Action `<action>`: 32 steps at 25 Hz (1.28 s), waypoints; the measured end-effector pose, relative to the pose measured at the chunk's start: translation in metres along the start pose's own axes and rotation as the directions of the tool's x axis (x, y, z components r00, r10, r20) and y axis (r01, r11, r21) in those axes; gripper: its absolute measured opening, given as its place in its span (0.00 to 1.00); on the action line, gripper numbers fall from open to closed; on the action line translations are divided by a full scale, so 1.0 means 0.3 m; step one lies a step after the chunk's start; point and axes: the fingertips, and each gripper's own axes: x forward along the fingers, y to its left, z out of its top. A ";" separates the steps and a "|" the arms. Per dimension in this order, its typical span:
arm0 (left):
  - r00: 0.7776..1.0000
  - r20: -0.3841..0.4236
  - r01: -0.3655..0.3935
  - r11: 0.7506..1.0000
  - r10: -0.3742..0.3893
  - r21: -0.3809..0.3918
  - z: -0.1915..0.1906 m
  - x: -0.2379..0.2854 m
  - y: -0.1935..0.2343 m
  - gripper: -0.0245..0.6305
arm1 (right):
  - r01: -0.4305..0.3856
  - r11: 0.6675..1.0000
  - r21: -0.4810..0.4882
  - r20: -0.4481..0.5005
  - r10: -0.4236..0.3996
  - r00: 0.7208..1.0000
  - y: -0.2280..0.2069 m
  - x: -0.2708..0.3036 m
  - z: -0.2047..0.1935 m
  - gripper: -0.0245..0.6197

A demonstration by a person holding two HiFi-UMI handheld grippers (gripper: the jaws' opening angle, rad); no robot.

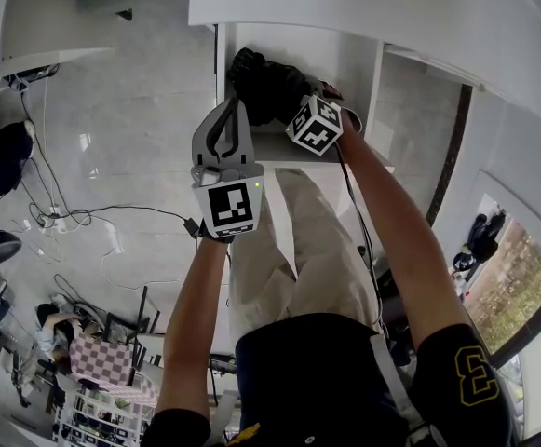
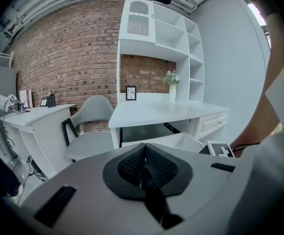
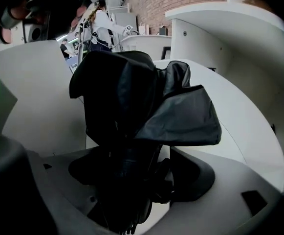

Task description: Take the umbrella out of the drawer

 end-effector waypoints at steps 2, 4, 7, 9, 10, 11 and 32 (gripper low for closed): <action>1.000 0.001 -0.001 1.000 0.001 0.002 0.001 0.000 -0.001 0.06 | 0.002 1.000 -0.022 -0.008 -0.002 1.000 0.007 0.016 -0.002 0.65; 1.000 -0.001 -0.002 1.000 0.002 0.003 0.001 -0.001 -0.001 0.06 | 0.002 0.999 -0.033 -0.009 -0.002 1.000 0.010 0.025 -0.003 0.65; 1.000 -0.003 -0.003 1.000 0.003 0.002 0.003 -0.002 0.001 0.06 | -0.003 1.000 -0.025 0.003 0.003 1.000 0.008 0.024 0.000 0.66; 1.000 -0.004 -0.004 1.000 0.004 0.000 0.004 -0.003 0.002 0.06 | -0.003 1.000 -0.023 0.007 0.003 1.000 0.009 0.021 0.001 0.66; 1.000 -0.004 -0.004 1.000 0.004 -0.001 0.005 -0.004 0.002 0.06 | -0.003 1.000 -0.023 0.008 0.003 1.000 0.009 0.020 0.001 0.66; 1.000 -0.004 -0.005 1.000 0.005 -0.001 0.005 -0.005 0.002 0.06 | -0.003 1.000 -0.023 0.008 0.003 1.000 0.010 0.020 0.002 0.66; 1.000 -0.024 0.008 1.000 -0.008 0.020 -0.008 0.006 -0.009 0.06 | -0.002 0.998 -0.061 0.025 0.004 1.000 0.023 0.014 0.006 0.51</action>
